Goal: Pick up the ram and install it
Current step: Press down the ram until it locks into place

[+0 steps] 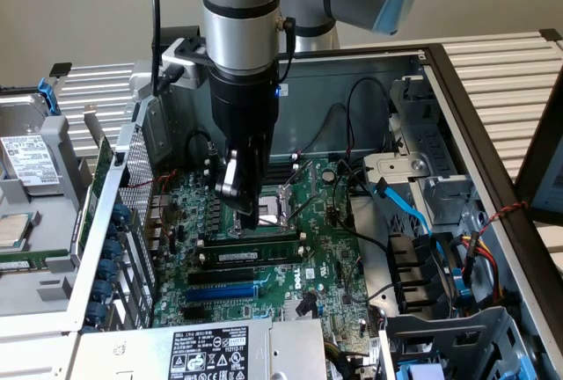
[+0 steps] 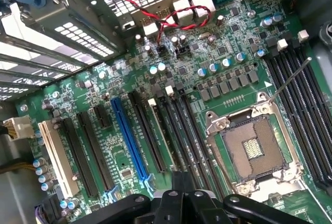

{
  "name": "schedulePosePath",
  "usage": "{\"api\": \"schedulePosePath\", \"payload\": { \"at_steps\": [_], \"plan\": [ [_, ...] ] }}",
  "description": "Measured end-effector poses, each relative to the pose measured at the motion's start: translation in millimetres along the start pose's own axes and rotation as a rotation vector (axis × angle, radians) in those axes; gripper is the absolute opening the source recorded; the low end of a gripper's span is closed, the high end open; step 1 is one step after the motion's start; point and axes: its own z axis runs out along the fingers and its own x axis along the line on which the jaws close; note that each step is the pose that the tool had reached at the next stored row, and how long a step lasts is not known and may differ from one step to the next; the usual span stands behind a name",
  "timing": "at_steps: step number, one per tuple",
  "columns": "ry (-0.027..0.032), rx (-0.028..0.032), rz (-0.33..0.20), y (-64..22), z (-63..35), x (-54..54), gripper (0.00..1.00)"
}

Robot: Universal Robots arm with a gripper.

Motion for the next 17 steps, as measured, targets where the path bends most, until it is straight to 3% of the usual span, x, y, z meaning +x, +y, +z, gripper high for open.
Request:
{"api": "schedulePosePath", "payload": {
  "at_steps": [5,9,17],
  "plan": [
    [-0.0066,0.0113,0.045,0.0,-2.8,0.2,0.10],
    [-0.0078,0.0109,0.090,0.1,-3.2,0.2,0.10],
    [-0.0077,0.0041,0.193,0.1,-3.2,0.2,0.10]
  ]
}}
